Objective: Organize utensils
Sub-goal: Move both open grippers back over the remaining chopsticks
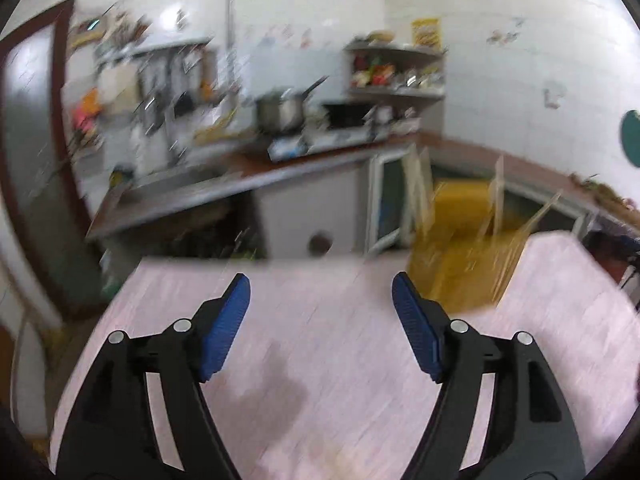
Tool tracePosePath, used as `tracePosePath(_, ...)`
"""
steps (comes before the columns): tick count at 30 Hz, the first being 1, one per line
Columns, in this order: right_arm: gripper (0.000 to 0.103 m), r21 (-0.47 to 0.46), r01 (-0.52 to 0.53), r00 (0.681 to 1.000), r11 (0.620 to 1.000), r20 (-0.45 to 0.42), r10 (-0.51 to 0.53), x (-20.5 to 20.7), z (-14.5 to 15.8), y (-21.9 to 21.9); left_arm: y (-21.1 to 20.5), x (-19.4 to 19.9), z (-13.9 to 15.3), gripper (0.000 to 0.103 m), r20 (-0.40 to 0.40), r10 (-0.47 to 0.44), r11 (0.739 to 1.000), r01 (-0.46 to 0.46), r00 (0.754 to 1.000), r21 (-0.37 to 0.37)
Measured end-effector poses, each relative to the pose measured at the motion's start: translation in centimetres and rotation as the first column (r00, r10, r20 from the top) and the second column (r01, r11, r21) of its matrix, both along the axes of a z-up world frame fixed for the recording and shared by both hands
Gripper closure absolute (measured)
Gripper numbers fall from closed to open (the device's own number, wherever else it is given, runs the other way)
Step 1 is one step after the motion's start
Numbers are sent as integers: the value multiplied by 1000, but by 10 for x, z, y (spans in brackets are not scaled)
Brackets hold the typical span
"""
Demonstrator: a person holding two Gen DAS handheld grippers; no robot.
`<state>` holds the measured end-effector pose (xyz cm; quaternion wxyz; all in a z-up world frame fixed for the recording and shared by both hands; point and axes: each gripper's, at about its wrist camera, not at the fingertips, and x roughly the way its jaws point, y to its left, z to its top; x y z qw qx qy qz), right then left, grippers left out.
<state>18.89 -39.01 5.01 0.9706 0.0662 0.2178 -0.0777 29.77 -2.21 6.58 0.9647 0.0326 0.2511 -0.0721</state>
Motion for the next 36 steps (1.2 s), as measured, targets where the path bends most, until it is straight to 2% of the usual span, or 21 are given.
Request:
tracePosePath(4,58,31,69,997,997,-35,-68,-30,-36,-21,43,-28,-50,31,-78,63,998,-64,995,-7)
tracePosePath(8,58,42,92,993,995,-84,-88,-31,-65,-33,59,-25,-83,32,-172,50,997,-59,984,-45)
tracePosePath(9,58,38,91,992,995,-96,-87,-29,-68,-32,59,-24,-85,31,-179,44,997,-54,983,-52)
tracePosePath(14,58,23,70,991,997,-117,-66,-25,-77,-25,45,-24,-95,31,-179,41,999,-40,983,8)
tracePosePath(17,58,-1,67,991,998,-120,-67,-26,-77,-20,46,-24,-101,31,-198,46,999,-48,979,-2)
tracePosePath(22,58,4,69,990,998,-123,-68,-25,-76,-21,40,-24,-102,31,-199,56,998,-52,978,21)
tracePosePath(36,58,8,93,986,996,-143,-90,-24,-80,-24,41,-21,-108,31,-226,58,998,-57,972,10)
